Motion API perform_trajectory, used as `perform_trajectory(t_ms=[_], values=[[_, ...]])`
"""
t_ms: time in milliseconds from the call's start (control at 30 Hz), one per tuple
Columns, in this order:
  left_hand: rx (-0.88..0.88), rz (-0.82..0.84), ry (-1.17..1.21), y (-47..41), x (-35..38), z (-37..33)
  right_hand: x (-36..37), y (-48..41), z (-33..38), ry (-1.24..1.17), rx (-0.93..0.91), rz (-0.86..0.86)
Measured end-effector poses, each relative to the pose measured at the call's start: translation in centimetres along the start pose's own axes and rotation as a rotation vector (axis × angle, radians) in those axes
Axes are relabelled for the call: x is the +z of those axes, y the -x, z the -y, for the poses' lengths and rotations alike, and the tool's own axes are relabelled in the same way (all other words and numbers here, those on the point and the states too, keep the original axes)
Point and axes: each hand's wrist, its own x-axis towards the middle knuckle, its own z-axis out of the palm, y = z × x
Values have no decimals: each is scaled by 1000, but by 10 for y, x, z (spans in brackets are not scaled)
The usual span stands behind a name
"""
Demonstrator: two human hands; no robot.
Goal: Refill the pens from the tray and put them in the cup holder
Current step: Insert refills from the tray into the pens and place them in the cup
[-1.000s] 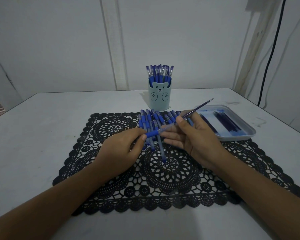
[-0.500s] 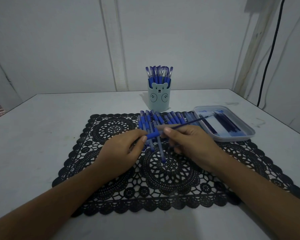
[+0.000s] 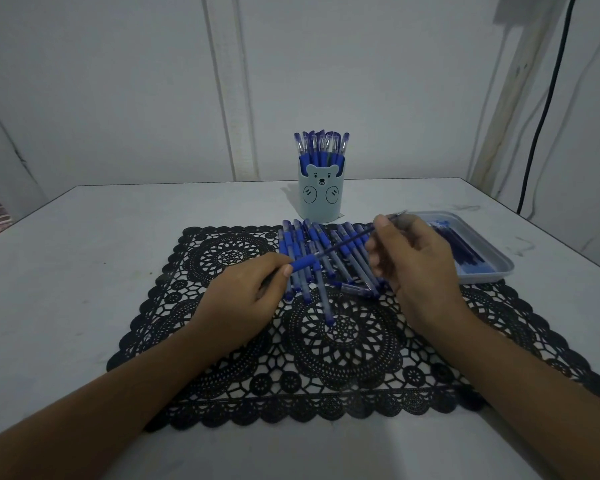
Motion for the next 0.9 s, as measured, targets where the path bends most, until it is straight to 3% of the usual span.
perform_trajectory(t_ms=[133, 300, 467, 633, 700, 900], values=[[5, 2, 2, 0, 0, -1, 2, 5, -1, 449, -29, 284], [-15, -19, 30, -1, -1, -1, 0, 4, -4, 992, -197, 287], [-6, -15, 26, 0, -1, -1, 0, 11, -7, 1321, -272, 482], [-6, -4, 14, -1, 0, -2, 0, 7, -10, 1313, -291, 489], [-1, -3, 6, -1, 0, -1, -1, 6, -10, 1193, -258, 425], [1, 16, -10, 0, 0, -2, 4, 4, -2, 293, 11, 219]])
